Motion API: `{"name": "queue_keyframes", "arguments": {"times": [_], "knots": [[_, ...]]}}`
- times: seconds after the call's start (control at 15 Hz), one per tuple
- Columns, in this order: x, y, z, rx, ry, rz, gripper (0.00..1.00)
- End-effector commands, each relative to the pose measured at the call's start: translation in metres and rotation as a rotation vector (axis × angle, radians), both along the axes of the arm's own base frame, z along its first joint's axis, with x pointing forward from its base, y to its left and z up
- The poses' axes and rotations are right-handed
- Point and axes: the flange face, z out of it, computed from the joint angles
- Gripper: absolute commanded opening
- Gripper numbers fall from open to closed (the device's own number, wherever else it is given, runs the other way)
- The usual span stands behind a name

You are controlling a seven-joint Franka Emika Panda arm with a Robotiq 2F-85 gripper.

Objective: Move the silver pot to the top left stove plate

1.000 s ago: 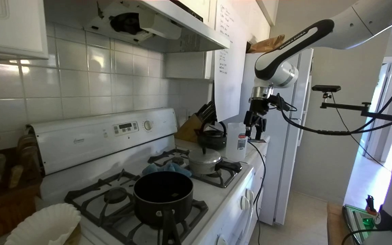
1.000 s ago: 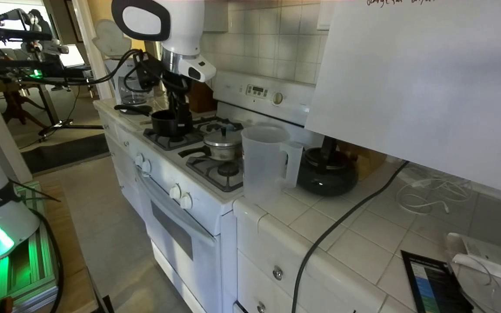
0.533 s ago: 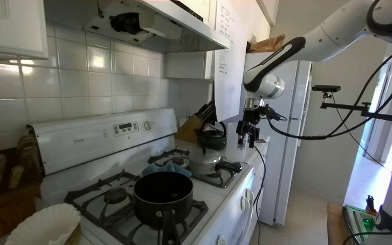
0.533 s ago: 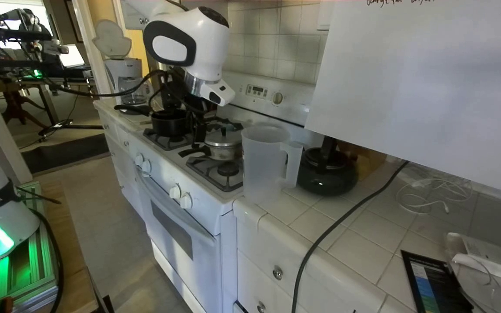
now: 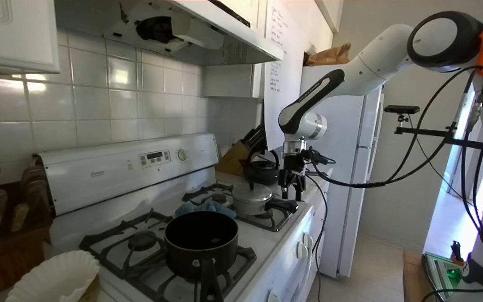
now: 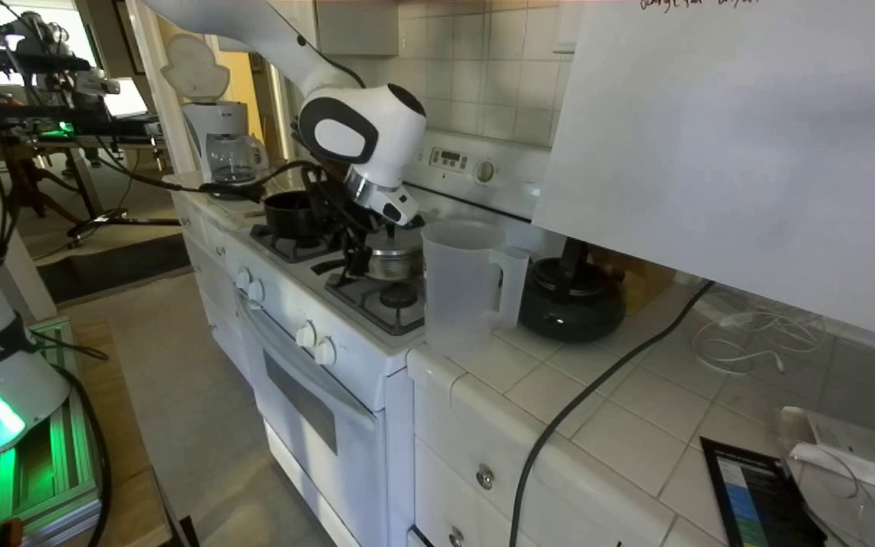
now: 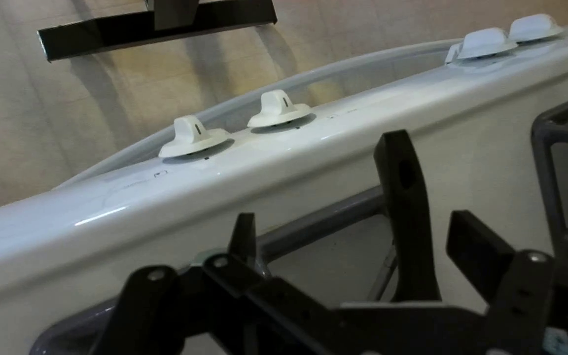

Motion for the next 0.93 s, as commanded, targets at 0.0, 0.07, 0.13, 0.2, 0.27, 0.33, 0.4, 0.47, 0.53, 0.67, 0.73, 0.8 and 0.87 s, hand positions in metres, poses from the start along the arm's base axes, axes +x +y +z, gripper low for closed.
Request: {"name": "queue_keyframes", "arguments": {"times": [0.0,0.07,0.13,0.2,0.27,0.33,0.4,0.47,0.53,0.67,0.73,0.8,0.87], "knots": [[0.012,0.008,-0.007,-0.055,-0.054,0.021,1.0],[0.015,0.01,-0.009,-0.062,-0.076,0.013,1.0],[0.018,0.014,-0.009,-0.068,-0.1,0.01,1.0],[0.021,0.017,-0.009,-0.079,-0.118,0.013,1.0],[0.022,0.02,-0.009,-0.089,-0.133,0.019,1.0],[0.024,0.022,-0.009,-0.093,-0.141,0.021,1.0],[0.023,0.025,-0.009,-0.095,-0.142,0.026,1.0],[0.022,0.027,-0.01,-0.096,-0.138,0.033,1.0],[0.02,0.03,-0.009,-0.091,-0.13,0.046,1.0],[0.016,0.034,-0.01,-0.084,-0.111,0.065,1.0],[0.014,0.035,-0.012,-0.088,-0.106,0.079,1.0],[0.013,0.036,-0.013,-0.092,-0.101,0.094,1.0],[0.014,0.037,-0.013,-0.1,-0.101,0.108,1.0]]}}
